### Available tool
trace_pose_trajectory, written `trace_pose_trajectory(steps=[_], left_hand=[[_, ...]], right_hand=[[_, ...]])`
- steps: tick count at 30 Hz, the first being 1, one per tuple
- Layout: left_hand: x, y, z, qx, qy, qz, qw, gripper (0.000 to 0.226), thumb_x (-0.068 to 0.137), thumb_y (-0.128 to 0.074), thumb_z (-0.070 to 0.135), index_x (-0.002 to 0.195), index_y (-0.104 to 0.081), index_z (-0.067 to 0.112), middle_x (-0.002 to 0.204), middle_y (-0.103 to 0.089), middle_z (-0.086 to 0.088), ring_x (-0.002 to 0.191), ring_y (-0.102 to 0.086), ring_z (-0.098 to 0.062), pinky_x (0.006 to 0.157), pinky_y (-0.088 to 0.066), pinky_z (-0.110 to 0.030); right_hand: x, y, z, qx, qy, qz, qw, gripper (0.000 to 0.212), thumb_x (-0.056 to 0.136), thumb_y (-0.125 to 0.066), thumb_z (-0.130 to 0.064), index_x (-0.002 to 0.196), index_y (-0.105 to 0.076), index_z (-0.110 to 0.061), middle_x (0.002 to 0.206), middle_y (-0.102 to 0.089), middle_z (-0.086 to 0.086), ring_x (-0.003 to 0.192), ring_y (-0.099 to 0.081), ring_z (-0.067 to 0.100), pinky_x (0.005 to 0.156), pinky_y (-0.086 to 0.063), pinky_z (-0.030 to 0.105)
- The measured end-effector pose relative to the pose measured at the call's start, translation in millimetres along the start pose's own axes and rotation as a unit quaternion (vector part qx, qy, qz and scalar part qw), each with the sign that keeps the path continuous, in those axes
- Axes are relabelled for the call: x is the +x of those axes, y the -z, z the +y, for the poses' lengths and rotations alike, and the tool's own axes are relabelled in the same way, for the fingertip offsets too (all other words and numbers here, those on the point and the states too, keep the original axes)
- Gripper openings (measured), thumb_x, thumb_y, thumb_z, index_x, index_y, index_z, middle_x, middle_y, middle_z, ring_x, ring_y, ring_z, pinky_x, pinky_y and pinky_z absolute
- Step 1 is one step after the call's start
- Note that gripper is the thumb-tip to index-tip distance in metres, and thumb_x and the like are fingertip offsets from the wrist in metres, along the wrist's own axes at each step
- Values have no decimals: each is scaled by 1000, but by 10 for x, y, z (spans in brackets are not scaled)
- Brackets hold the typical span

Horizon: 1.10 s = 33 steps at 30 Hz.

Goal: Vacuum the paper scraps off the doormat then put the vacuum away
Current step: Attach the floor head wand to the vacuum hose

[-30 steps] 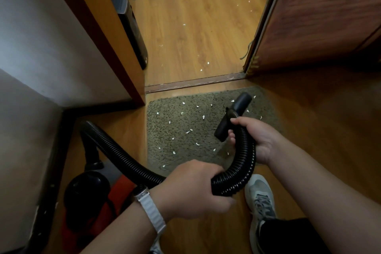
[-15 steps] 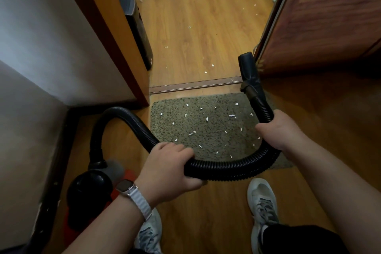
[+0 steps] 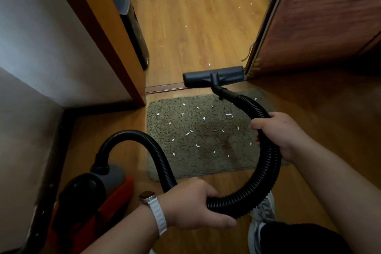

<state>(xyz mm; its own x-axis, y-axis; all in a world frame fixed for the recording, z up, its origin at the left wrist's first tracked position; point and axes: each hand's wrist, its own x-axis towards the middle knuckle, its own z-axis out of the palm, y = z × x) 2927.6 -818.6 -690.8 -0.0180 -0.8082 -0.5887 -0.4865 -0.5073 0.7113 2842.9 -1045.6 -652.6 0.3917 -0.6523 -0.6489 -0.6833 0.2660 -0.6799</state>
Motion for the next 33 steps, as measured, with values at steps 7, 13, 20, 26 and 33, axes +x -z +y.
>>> trace_pose_trajectory(steps=[7,13,20,26,33], left_hand=[[46,26,50,-98,35,-111,988,38,81,-72,53,73,-65,16,60,-50,2,56,-47,-12,53,-35,-27],[178,-87,130,-93,58,-130,985,52,80,-70,58,79,-67,6,65,-56,-4,63,-51,-16,62,-39,-31],[277,-121,60,-43,48,-8,998,43,83,-67,59,97,-68,18,90,-69,0,86,-64,-19,79,-51,-35],[149,178,-197,-378,115,301,868,29,97,-56,38,95,-66,10,89,-71,-8,73,-66,-19,61,-51,-23],[-120,594,-333,-601,132,365,699,62,97,-50,51,138,-44,5,125,-62,-15,106,-66,-26,75,-56,-36]], right_hand=[[-30,-80,2,-85,45,-9,995,30,84,-71,-17,110,-58,-8,85,-66,16,61,-64,24,53,-54,32],[-108,-121,-67,-188,109,1,976,20,84,-71,-23,99,-61,-14,78,-67,13,59,-64,23,51,-50,31],[-199,-226,-145,-241,210,1,948,23,80,-69,-20,101,-62,-22,78,-67,9,65,-66,28,52,-49,33],[-381,-285,-74,-240,251,-38,937,26,80,-68,-19,104,-63,-27,78,-66,8,69,-65,32,53,-48,34],[-532,-216,-51,-204,281,-92,933,30,83,-70,-12,108,-64,-28,66,-61,4,55,-57,19,52,-45,32]])
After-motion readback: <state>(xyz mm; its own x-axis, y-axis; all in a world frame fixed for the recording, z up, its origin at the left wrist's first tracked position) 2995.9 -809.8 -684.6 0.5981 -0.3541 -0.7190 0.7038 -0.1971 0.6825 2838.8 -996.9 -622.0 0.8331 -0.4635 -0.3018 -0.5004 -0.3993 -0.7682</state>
